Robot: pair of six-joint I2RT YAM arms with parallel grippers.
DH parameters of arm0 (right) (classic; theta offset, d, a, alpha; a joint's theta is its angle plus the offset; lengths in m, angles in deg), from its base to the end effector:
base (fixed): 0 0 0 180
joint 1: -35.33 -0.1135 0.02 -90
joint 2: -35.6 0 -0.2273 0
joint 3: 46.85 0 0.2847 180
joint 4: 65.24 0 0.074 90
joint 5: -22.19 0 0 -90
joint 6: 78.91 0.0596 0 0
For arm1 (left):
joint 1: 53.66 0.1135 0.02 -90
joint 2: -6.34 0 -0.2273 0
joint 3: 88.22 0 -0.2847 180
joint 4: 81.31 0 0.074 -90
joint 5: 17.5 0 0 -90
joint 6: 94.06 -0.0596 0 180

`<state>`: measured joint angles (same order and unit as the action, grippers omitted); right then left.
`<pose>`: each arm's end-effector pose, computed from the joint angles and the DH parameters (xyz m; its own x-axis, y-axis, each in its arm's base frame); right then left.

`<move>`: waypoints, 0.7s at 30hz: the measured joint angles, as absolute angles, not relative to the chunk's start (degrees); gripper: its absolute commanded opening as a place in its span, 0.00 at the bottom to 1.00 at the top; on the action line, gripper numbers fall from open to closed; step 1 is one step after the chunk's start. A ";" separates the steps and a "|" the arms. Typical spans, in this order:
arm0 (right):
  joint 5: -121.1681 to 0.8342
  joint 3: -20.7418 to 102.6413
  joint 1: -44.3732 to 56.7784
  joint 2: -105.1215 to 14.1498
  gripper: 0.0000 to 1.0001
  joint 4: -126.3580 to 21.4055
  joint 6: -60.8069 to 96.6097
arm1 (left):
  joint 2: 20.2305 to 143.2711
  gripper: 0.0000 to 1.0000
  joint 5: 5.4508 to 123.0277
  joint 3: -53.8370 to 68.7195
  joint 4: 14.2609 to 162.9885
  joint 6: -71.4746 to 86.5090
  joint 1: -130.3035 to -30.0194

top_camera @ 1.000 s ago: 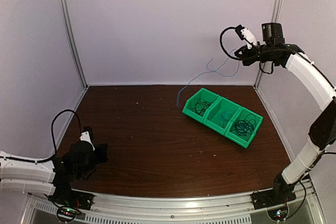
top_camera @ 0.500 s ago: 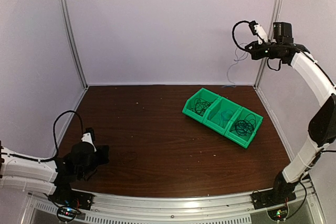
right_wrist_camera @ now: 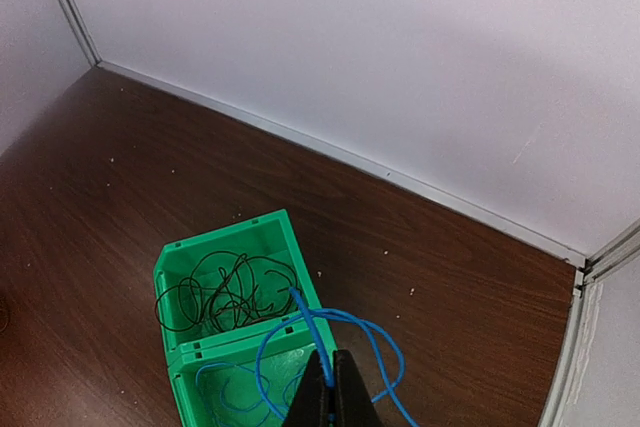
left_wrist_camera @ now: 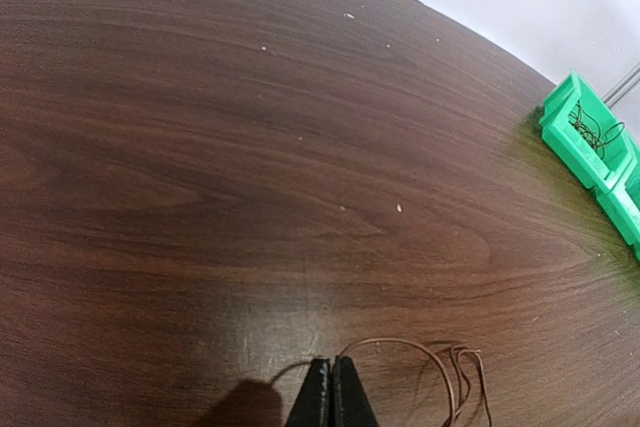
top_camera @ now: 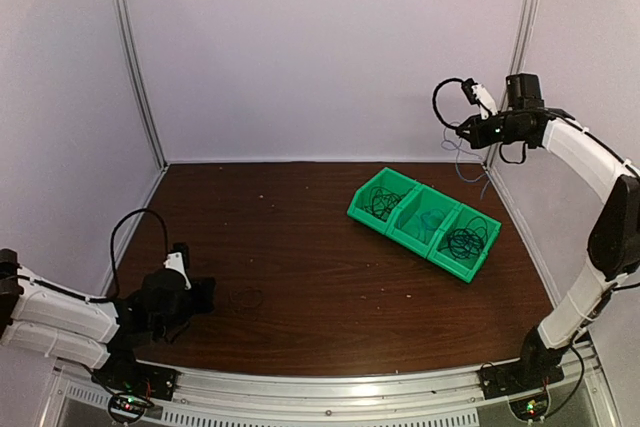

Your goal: Untangle the cables

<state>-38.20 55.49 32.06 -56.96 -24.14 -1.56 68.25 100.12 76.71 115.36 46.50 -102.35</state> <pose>0.4158 0.0533 0.3235 -0.4032 -0.2137 -0.8898 -0.5732 0.8169 0.0635 0.1642 -0.1450 0.0426 -0.5204 -0.4444 -0.7292 -0.0015 0.8544 -0.5197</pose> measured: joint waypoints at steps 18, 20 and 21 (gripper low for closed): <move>-34.01 41.96 31.25 -50.97 0.00 -27.40 -1.75 | 70.75 0.00 99.48 75.53 116.93 45.59 -102.35; -33.63 40.75 31.12 -51.52 0.00 -27.34 -1.78 | 70.72 0.00 99.46 75.42 116.96 45.54 -102.35; -33.46 40.56 31.06 -51.91 0.00 -27.20 -1.80 | 70.72 0.00 99.46 75.42 116.96 45.54 -102.35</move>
<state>-33.46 40.56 31.06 -51.91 -27.20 -1.80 70.72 99.46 75.42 116.96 45.54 -102.35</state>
